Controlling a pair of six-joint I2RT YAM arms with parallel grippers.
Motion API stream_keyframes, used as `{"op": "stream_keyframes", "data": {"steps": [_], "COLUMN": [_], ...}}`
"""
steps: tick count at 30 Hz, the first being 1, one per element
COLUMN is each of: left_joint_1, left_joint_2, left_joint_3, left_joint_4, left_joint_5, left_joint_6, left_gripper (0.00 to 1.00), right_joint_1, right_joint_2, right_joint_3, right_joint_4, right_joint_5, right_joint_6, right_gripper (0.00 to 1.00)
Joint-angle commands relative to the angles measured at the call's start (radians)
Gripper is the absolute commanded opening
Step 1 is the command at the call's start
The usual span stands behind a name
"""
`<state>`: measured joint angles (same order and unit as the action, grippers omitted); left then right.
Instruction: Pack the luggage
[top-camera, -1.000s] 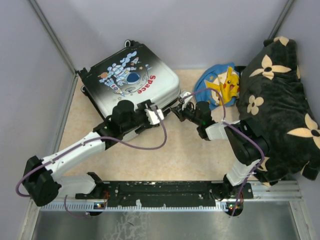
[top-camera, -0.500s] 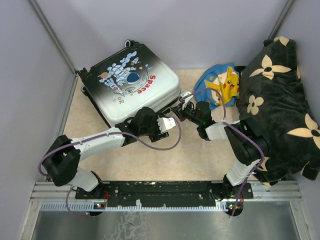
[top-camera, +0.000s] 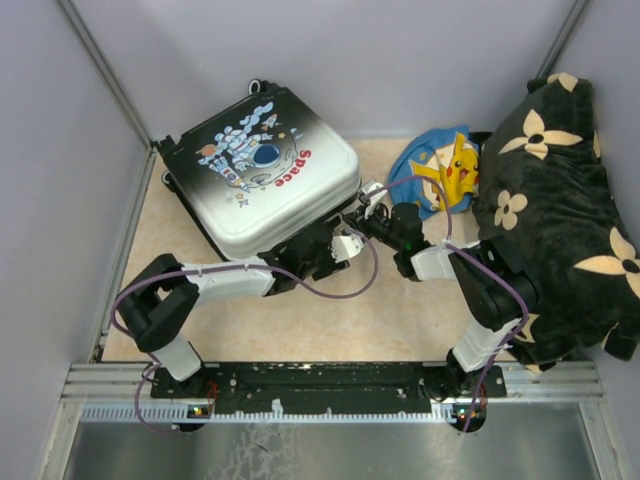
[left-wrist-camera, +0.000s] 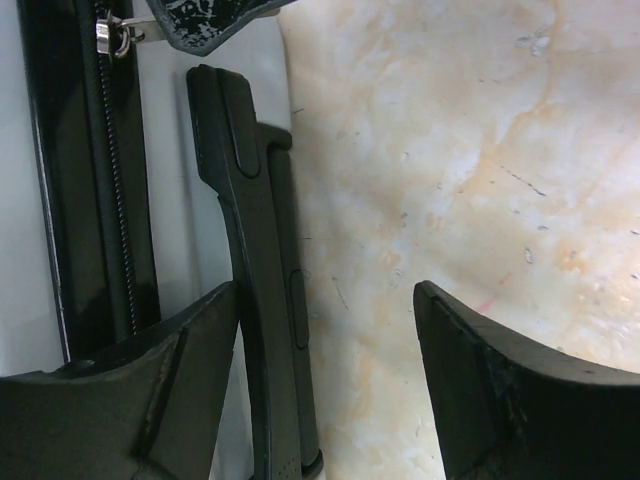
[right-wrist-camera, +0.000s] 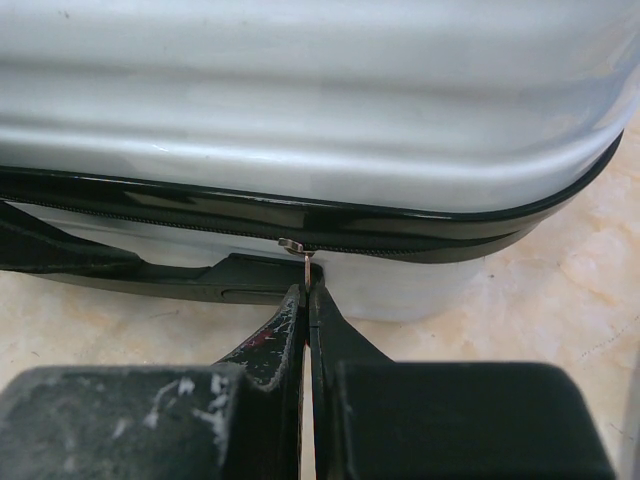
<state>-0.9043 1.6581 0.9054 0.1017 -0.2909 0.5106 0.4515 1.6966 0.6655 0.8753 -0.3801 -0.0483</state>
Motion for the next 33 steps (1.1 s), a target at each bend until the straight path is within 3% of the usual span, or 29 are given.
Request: {"op": "stream_keyframes", "data": {"steps": [1, 6, 13, 20, 33], "left_joint_1": [0.047, 0.076, 0.176, 0.196, 0.259], "left_joint_2": [0.103, 0.104, 0.050, -0.016, -0.189], "left_joint_3": [-0.016, -0.007, -0.051, -0.156, -0.299], "left_joint_4": [-0.006, -0.117, -0.206, -0.231, -0.308], "left_joint_5": [-0.120, -0.020, 0.091, 0.128, 0.234], "left_joint_6": [0.005, -0.003, 0.059, 0.175, 0.411], "left_gripper": [0.74, 0.43, 0.21, 0.00, 0.00], "right_joint_1": [0.004, 0.003, -0.033, -0.101, -0.196], "right_joint_2": [-0.013, -0.009, -0.014, 0.000, 0.008], "right_joint_3": [0.009, 0.016, 0.029, 0.050, 0.100], "right_joint_4": [0.050, 0.049, 0.025, 0.016, -0.010], "right_joint_5": [0.042, 0.049, 0.083, 0.097, 0.014], "right_joint_6": [-0.001, -0.004, 0.000, -0.036, -0.140], "right_gripper": [0.00, 0.00, 0.00, 0.00, 0.00]}}
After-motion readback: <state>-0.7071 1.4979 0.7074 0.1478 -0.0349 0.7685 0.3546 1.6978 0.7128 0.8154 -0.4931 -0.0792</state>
